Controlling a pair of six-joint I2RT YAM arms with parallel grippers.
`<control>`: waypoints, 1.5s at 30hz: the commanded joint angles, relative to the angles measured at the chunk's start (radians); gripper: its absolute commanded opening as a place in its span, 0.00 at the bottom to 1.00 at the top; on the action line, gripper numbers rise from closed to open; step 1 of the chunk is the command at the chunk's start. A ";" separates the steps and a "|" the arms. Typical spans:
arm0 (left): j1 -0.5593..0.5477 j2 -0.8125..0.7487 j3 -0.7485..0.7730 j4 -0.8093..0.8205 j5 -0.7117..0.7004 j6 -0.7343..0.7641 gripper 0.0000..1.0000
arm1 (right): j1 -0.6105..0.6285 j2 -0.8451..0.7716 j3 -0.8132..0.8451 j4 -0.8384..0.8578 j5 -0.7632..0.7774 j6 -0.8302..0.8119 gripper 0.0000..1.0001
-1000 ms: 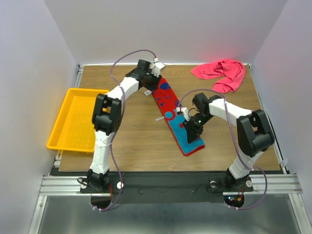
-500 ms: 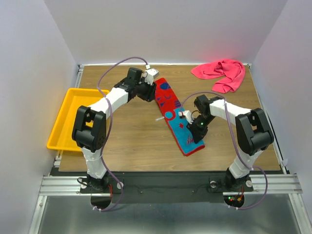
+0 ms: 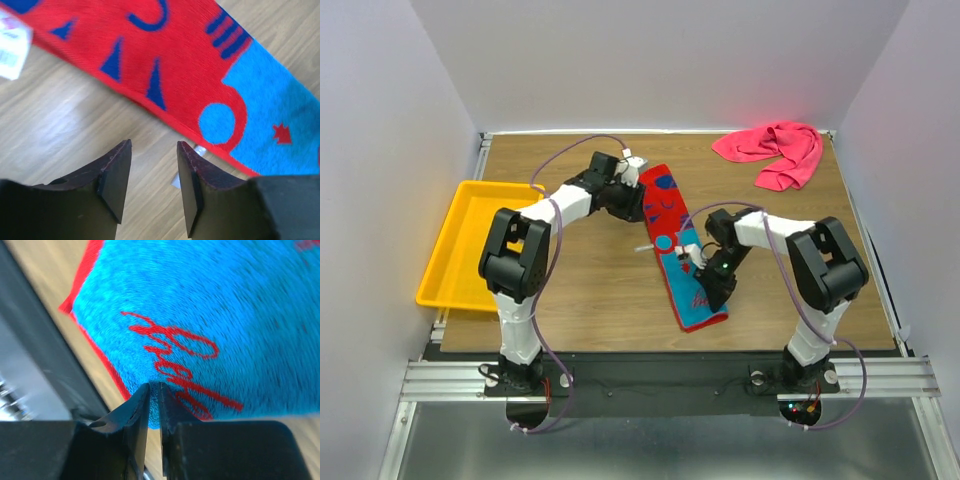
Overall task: Roll the towels
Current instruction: Fold the towel
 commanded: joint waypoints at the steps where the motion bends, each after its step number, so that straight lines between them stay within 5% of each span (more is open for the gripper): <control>1: 0.071 -0.076 0.060 -0.012 0.066 0.028 0.55 | 0.108 0.083 0.024 0.043 -0.145 0.040 0.18; 8: 0.131 -0.257 0.013 -0.045 0.107 0.130 0.60 | 0.158 0.105 0.111 0.106 -0.344 0.163 0.23; 17: 0.125 -0.539 -0.211 -0.026 0.081 0.301 0.68 | 0.158 -0.130 0.046 0.128 -0.463 0.260 0.24; 28: 0.113 -0.564 -0.236 -0.023 0.077 0.342 0.68 | 0.158 -0.001 0.053 -0.026 -0.221 0.184 0.18; 45: 0.033 -0.622 -0.308 -0.092 0.060 0.478 0.67 | 0.167 0.132 0.031 0.031 -0.090 0.246 0.17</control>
